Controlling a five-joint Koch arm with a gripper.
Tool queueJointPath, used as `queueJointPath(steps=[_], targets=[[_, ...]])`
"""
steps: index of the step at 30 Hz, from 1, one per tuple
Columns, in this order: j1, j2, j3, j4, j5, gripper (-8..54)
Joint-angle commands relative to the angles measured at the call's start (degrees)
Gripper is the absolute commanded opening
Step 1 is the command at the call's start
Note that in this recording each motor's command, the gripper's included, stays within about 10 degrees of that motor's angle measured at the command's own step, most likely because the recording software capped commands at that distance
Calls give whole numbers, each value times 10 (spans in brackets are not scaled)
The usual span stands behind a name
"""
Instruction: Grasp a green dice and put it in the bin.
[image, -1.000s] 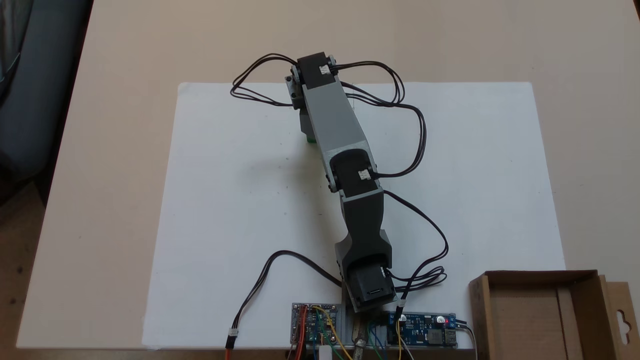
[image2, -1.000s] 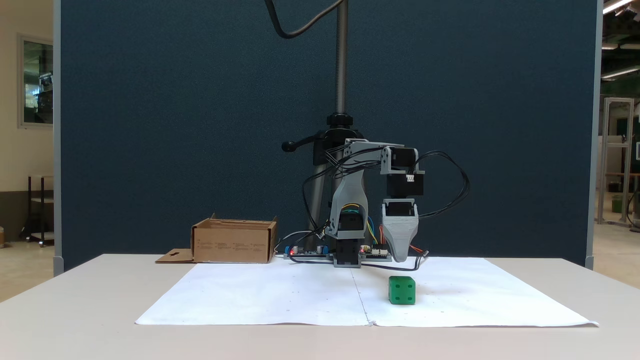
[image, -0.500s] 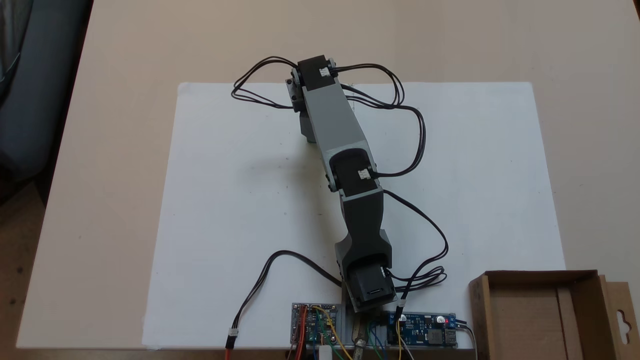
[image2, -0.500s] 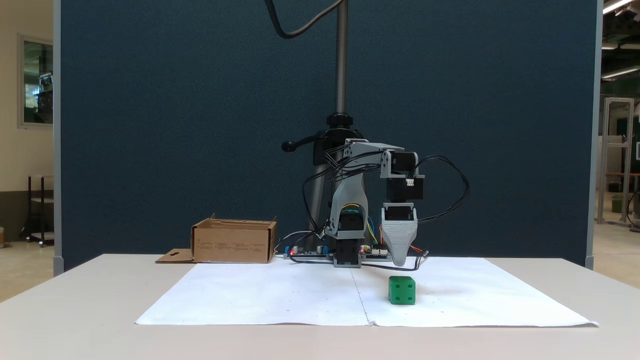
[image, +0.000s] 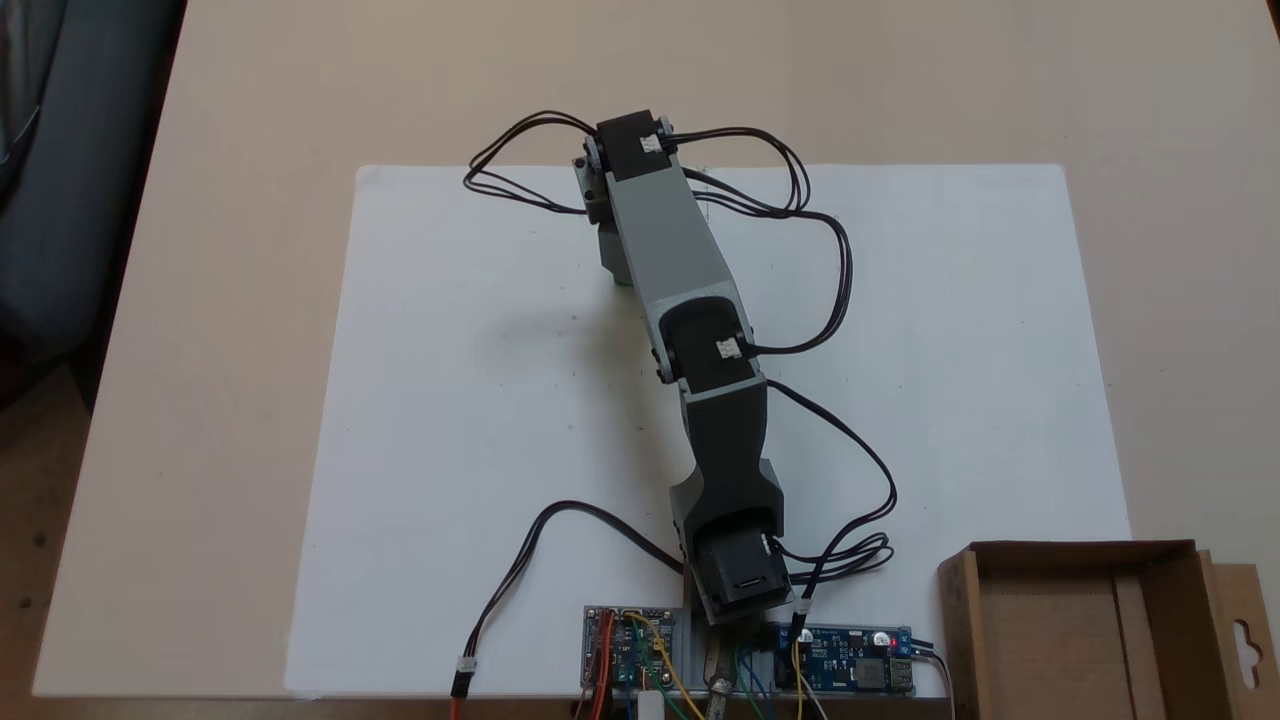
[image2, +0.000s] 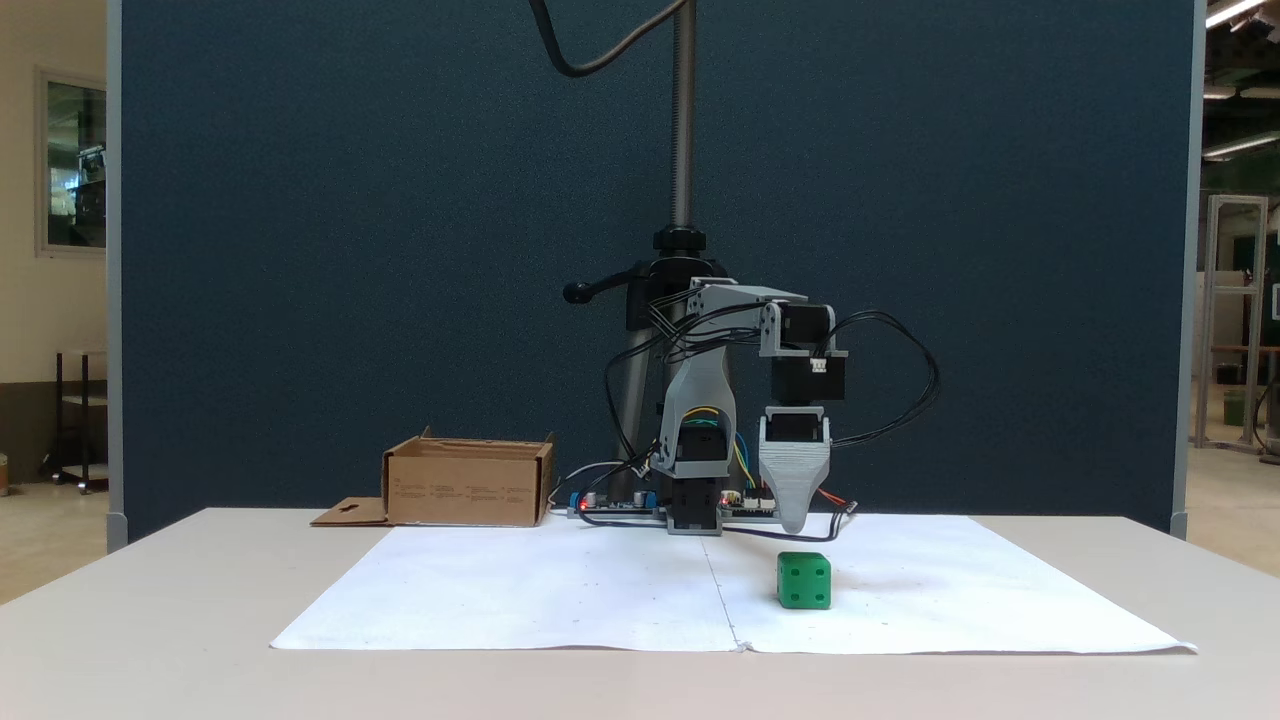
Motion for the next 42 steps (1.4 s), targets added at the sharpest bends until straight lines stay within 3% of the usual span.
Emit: queueJointPath(steps=[1, 42], targets=[[-6, 19, -6, -6, 43, 454], [-5, -57, -3, -60, 43, 456]])
